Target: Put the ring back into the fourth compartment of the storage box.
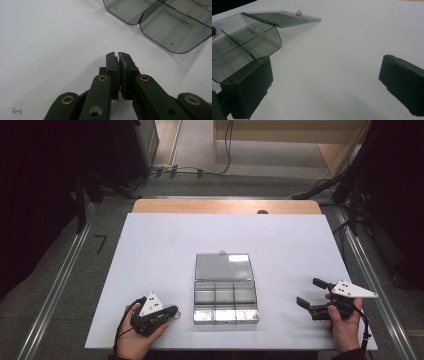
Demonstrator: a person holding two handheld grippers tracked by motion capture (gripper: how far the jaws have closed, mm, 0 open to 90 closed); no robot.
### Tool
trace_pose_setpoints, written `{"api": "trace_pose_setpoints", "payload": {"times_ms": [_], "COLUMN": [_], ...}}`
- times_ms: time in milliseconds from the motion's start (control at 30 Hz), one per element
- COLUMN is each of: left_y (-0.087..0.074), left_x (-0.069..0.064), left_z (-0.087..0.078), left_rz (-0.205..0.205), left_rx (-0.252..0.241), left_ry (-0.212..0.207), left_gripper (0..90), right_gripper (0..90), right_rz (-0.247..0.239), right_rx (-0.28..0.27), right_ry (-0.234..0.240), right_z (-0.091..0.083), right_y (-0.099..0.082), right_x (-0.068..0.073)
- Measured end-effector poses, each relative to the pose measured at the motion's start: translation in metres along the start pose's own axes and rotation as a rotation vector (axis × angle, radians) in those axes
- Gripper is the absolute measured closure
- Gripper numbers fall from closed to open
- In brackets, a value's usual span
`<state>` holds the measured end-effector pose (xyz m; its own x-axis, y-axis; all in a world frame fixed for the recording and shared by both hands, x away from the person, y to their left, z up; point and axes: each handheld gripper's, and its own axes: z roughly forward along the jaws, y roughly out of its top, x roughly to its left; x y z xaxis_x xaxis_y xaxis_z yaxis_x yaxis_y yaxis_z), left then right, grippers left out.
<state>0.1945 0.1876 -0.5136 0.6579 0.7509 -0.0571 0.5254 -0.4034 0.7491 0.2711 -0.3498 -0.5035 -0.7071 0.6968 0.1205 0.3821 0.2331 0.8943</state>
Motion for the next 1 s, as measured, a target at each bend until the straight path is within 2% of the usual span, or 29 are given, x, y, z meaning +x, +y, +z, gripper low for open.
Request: {"api": "trace_pose_setpoints", "payload": {"times_ms": [167, 400, 1000], "left_y": [-0.0003, 0.0001, 0.0032], "left_x": [0.0018, 0.0019, 0.0011], "left_z": [-0.0001, -0.0006, -0.0076], "left_rz": [-0.014, -0.014, -0.021], "left_rx": [-0.007, -0.009, -0.065], "left_ry": [-0.012, -0.008, -0.02], "left_gripper": [88.3, 88.3, 88.3], "right_gripper": [0.0, 0.0, 0.0], "right_rz": [0.004, 0.003, 0.004], "right_rx": [-0.002, -0.003, -0.006], "right_ry": [0.001, 0.0, -0.001], "right_z": [-0.0004, -0.0004, -0.0007], "right_y": [-0.0001, 0.0, 0.0], "right_x": [-0.0001, -0.0001, -0.0001]}}
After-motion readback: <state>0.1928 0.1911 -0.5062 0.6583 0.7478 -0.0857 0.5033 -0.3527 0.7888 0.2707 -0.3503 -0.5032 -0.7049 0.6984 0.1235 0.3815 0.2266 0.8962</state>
